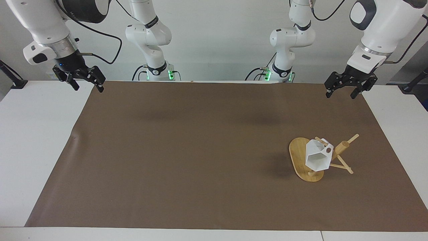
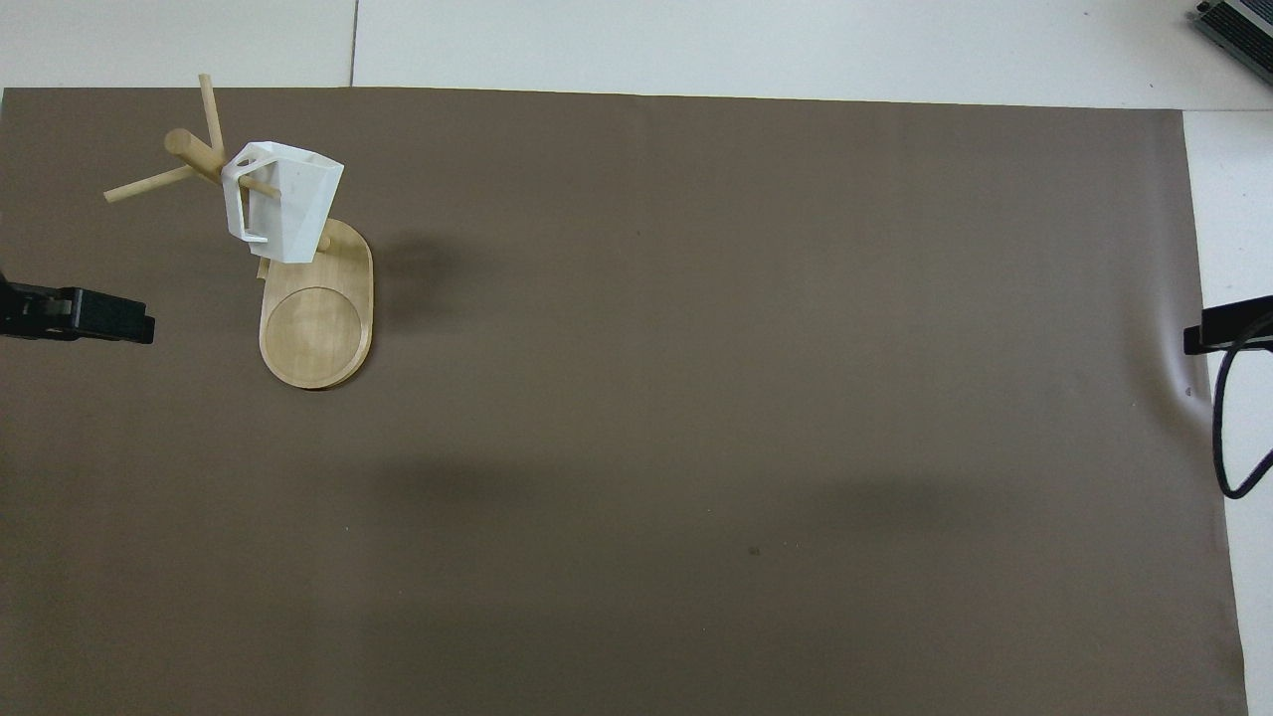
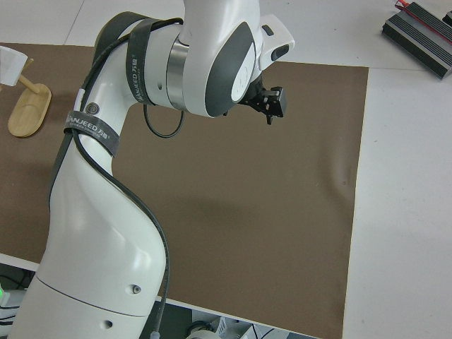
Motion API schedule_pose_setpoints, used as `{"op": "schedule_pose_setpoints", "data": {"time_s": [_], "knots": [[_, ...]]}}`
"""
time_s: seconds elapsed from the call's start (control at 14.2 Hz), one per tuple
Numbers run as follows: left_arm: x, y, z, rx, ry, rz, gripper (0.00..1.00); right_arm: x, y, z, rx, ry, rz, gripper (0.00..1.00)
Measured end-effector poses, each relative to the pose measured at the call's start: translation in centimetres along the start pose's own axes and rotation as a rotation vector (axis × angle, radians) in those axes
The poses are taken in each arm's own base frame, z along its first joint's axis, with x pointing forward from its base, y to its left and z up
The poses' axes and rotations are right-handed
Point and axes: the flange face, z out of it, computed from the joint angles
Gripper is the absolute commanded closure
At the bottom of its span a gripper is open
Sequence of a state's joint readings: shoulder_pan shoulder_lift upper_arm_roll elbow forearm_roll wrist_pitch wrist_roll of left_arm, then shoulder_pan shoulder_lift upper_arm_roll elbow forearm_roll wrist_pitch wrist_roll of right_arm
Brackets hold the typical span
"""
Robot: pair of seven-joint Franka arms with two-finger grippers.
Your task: Hang cup on rack
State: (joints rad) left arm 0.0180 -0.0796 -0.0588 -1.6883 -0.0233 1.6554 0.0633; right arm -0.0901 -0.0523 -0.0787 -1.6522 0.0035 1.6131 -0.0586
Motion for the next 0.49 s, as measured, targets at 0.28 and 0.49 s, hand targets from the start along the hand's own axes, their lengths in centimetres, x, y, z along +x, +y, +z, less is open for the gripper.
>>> {"op": "schedule_pose_setpoints", "data": {"time_s": [0.28,0.49], "knots": [[0.0,0.7,-0.1,-0.001,-0.005,0.015,0.0,0.0,-0.2,0.0,0.0,0.0,-0.003,0.0],[0.1,1.3,-0.3,-0.005,0.0,0.027,0.0,0.0,-0.2,0.0,0.0,0.0,-0.005,0.0]]}}
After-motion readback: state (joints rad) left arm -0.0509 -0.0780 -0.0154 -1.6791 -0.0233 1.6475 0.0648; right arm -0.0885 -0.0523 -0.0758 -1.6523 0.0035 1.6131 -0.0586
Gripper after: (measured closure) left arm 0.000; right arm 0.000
